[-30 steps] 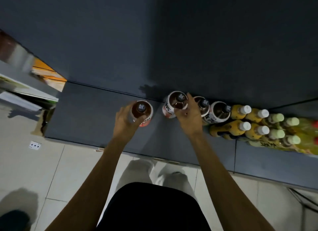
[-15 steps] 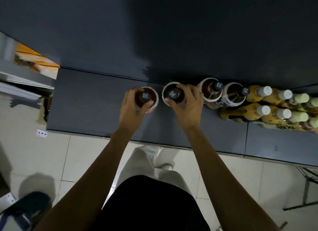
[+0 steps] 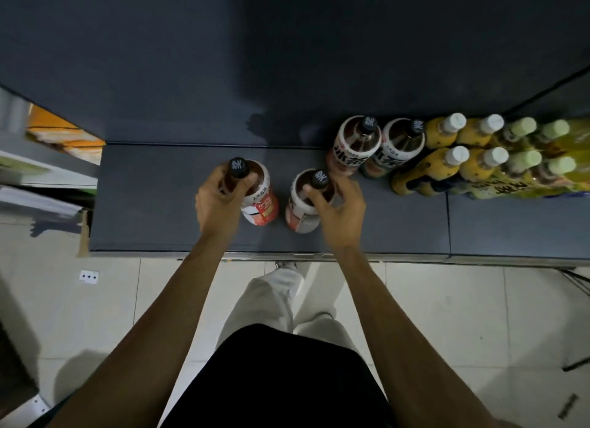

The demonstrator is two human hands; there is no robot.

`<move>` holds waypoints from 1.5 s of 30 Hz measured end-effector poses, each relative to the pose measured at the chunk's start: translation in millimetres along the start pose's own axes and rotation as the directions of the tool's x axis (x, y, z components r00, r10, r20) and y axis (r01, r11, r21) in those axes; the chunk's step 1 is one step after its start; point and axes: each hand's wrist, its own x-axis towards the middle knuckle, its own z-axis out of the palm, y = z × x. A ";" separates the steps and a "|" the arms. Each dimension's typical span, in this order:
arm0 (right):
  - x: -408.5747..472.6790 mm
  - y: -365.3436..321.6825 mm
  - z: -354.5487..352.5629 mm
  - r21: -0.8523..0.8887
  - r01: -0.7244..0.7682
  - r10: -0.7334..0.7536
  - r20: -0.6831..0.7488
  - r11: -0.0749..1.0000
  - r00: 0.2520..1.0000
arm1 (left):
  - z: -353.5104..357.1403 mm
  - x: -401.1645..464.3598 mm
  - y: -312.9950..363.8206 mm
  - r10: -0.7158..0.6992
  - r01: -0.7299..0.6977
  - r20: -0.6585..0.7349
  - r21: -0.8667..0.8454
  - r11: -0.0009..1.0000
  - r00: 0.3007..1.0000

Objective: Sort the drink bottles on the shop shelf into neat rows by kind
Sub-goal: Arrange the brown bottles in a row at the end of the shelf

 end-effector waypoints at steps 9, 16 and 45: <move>-51.6 -36.3 -84.0 0.272 0.120 -0.146 0.075 0.955 0.986 | -9.9 -91.8 44.7 0.253 -0.253 -0.011 -0.118 0.960 0.967; -115.0 -59.2 -141.4 0.510 0.192 -0.215 -0.015 0.839 0.977 | -15.3 -177.6 88.6 0.430 -0.397 0.064 -0.281 0.874 0.901; -70.5 -29.6 -239.4 0.590 -0.115 0.095 0.065 0.799 0.993 | 98.4 -161.0 126.3 0.091 -0.022 0.249 -0.266 0.964 0.964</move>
